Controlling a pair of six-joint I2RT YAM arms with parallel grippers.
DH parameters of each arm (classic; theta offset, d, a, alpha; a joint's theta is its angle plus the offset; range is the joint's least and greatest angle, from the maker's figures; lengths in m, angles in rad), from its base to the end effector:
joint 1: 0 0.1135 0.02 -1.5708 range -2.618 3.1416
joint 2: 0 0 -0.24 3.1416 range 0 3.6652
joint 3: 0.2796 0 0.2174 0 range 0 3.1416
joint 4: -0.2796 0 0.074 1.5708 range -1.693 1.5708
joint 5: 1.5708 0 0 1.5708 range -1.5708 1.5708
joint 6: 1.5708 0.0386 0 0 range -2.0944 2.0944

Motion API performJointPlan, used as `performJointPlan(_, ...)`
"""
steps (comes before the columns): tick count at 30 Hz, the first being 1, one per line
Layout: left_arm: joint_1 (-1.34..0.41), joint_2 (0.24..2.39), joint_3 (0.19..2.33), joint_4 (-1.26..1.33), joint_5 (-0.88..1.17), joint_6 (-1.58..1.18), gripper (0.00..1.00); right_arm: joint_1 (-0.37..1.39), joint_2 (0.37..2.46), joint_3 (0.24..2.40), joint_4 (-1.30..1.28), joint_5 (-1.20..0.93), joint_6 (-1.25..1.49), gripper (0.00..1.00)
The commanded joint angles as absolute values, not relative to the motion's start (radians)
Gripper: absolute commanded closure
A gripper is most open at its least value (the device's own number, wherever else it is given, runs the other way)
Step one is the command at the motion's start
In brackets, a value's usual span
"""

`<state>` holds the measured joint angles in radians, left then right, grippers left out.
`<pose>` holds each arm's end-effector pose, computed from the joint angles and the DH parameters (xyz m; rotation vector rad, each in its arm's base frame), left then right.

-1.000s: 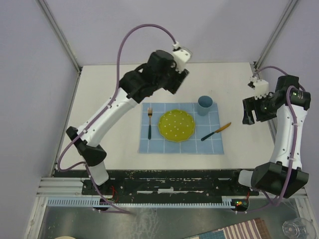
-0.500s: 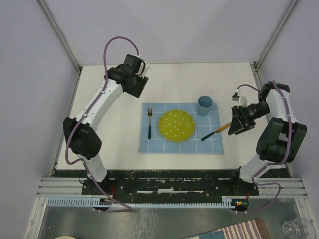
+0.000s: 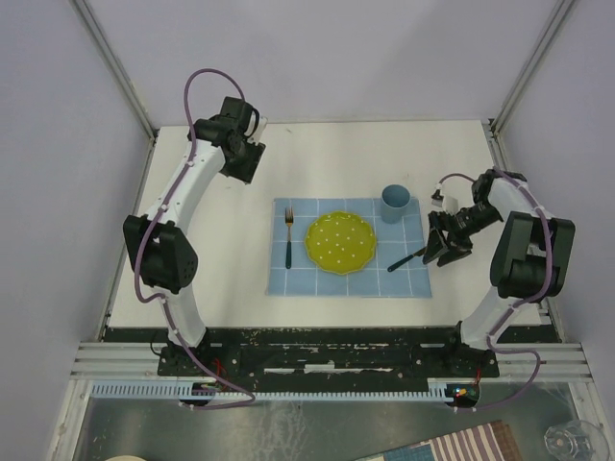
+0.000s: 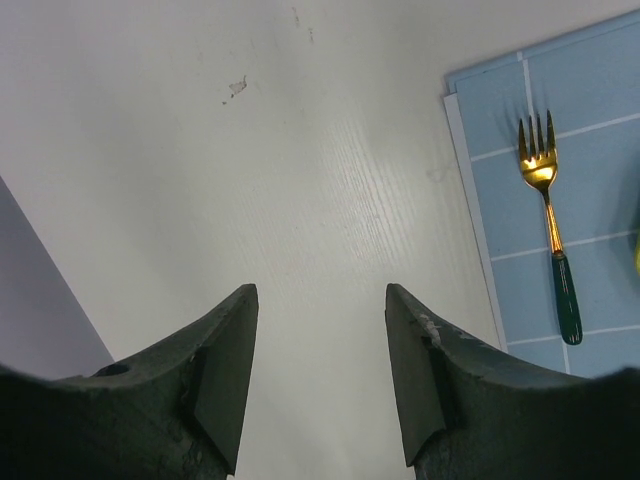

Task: Set the dinner table for one person
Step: Adjust the knife on the napkin.

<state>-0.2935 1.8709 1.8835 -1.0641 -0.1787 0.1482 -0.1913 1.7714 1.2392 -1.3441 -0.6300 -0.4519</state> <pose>0.3415 -0.0961 0.3082 0.5103 2.5560 0.1826 0.2465 -0.0246 0.1940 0.2308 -2.8729 -1.0299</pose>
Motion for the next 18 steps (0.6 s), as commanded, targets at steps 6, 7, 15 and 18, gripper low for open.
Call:
performJointPlan(6, -0.289, 1.812, 1.922, -1.067, -0.15, 0.176, 0.4, -0.287, 1.797, 1.3, -1.213, -0.513, -0.372, 0.28)
performJointPlan(7, -0.29, 1.812, 1.92, -1.067, -0.152, 0.181, 0.4, -0.287, 1.818, 1.307, -1.207, -0.512, -0.365, 0.28)
performJointPlan(15, -0.288, 1.812, 1.934, -1.07, -0.16, 0.201, 0.4, -0.291, 1.958, 1.362, -1.091, -0.483, -0.275, 0.28)
performJointPlan(18, -0.289, 1.808, 1.934, -1.071, -0.158, 0.201, 0.4, -0.309, 1.987, 1.389, -1.067, -0.463, -0.261, 0.28)
